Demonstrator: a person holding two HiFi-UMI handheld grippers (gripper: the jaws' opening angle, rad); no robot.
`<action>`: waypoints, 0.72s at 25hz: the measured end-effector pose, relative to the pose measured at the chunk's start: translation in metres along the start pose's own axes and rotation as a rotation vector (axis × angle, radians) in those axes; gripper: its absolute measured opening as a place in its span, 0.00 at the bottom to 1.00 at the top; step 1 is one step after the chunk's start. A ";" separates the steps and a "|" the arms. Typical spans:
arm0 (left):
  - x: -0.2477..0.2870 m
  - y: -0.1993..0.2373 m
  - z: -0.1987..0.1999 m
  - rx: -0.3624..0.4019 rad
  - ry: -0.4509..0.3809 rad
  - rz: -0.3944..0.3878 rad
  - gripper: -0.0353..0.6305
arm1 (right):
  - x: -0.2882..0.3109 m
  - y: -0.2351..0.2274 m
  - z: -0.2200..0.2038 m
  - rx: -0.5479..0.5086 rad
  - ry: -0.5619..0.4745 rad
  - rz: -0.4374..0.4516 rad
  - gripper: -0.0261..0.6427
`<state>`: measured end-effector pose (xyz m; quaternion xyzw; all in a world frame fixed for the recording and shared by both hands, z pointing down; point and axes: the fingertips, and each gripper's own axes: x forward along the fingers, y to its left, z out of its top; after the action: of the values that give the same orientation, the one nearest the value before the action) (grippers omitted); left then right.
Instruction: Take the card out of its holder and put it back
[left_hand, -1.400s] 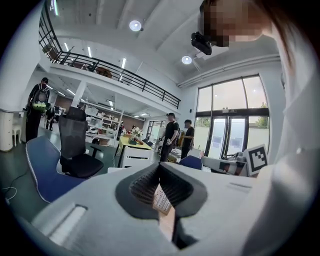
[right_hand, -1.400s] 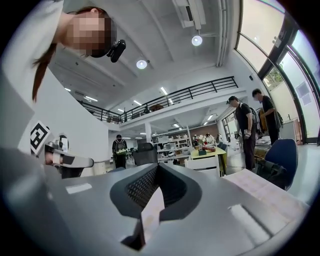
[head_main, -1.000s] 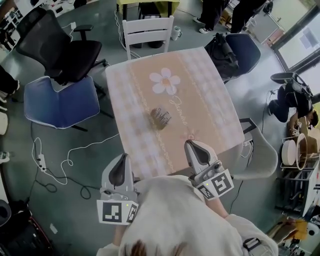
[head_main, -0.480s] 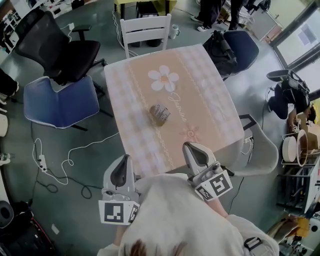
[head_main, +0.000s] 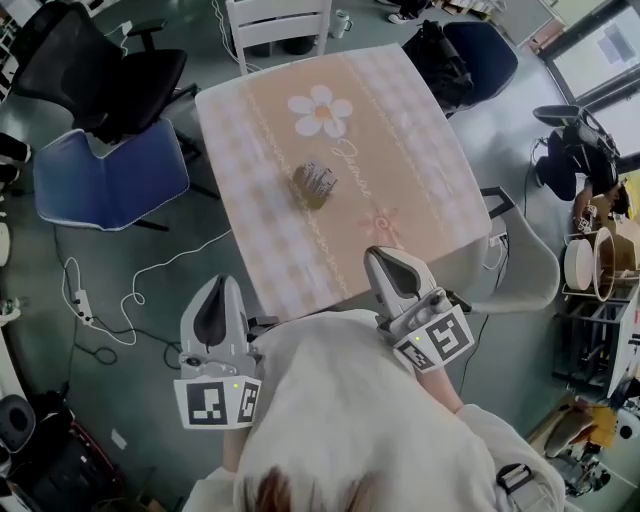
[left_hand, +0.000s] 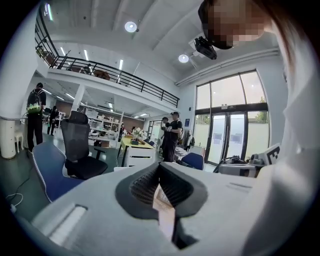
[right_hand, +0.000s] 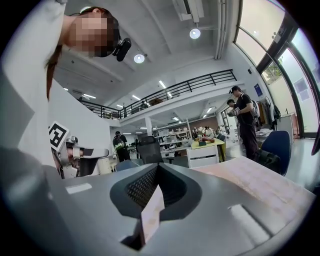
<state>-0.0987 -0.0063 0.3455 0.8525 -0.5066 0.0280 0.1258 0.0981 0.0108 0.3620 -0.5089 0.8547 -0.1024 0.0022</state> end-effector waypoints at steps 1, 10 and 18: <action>-0.003 0.006 0.000 0.001 -0.001 0.011 0.05 | 0.000 0.003 -0.001 0.001 0.000 0.006 0.04; -0.024 0.020 -0.011 0.050 0.023 -0.053 0.05 | 0.001 0.025 -0.016 0.000 0.027 0.004 0.04; -0.028 0.010 -0.018 0.084 0.037 -0.158 0.05 | 0.002 0.036 -0.023 -0.008 0.034 -0.016 0.04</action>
<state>-0.1192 0.0171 0.3596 0.8936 -0.4338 0.0549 0.1013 0.0632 0.0297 0.3779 -0.5137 0.8510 -0.1077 -0.0150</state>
